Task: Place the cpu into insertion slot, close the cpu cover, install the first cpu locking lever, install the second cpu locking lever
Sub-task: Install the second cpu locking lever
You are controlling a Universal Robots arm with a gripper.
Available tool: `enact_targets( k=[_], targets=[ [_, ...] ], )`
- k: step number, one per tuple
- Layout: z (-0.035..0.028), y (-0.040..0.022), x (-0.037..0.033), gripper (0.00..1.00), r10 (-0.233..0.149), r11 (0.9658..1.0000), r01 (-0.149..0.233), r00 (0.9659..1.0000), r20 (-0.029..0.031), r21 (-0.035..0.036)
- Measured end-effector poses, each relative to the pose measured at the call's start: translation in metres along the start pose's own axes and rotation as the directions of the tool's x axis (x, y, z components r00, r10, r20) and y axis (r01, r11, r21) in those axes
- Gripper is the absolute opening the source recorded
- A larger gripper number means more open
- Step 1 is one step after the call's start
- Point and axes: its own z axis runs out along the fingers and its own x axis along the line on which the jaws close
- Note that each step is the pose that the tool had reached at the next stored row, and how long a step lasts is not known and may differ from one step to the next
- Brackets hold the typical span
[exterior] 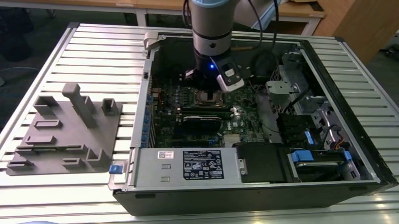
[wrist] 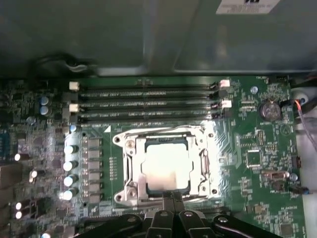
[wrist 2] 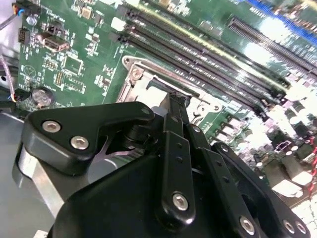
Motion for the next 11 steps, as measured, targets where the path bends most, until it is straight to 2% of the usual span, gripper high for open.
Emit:
enact_targets(
  k=[6, 11],
  targets=[
    [0.0018, 0.0113, -0.0018, 0.11, 0.0, 1.0, 0.0, 1.0, 0.0, -0.0002],
    [0.002, 0.0131, -0.002, 0.11, 0.0, 1.0, 0.0, 1.0, 0.0, 0.0]
  ],
)
